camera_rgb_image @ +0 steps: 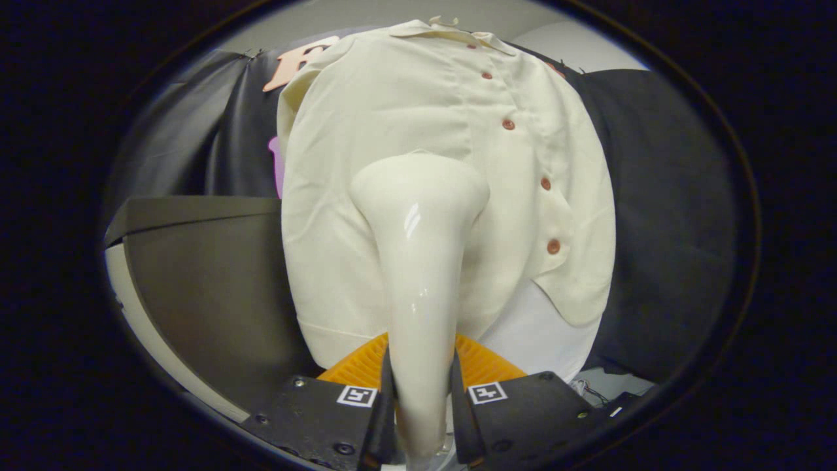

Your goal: Iron the clothes twice with a garment steamer, once on the left side and once on the right side.

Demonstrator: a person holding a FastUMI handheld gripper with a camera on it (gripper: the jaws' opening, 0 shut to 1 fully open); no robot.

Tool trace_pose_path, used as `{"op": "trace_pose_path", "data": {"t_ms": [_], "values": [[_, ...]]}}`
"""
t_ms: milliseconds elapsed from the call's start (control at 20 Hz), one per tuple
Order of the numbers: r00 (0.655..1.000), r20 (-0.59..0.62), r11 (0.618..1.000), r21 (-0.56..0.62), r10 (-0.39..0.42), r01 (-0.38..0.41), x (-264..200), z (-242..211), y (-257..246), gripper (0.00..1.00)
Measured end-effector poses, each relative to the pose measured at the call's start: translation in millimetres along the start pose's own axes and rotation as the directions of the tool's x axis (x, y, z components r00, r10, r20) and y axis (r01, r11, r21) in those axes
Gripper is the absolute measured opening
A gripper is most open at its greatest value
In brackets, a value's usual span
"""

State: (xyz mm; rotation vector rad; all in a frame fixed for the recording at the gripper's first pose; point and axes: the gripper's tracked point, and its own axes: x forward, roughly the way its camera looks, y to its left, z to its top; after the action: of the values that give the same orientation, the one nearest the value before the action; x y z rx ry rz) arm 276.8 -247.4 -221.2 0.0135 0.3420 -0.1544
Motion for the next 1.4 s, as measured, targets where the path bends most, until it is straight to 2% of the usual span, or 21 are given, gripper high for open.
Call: {"op": "trace_pose_path", "data": {"t_ms": [250,500,900,1100,1400], "values": [[1.000,-0.024,0.999,0.035,-0.007,0.008,-9.5,-22.5,0.3,0.37],[0.999,0.018,0.999,0.005,-0.041,0.041,-38.9,10.2,1.9,0.36],[0.991,0.125,0.996,-0.055,-0.056,0.063,-80.9,120.5,1.1,0.36],[0.977,0.213,0.999,-0.016,-0.030,0.035,-87.6,183.7,-1.8,0.36],[0.957,0.285,0.998,-0.022,-0.051,0.060,-80.8,254.6,-30.0,0.36]]}}
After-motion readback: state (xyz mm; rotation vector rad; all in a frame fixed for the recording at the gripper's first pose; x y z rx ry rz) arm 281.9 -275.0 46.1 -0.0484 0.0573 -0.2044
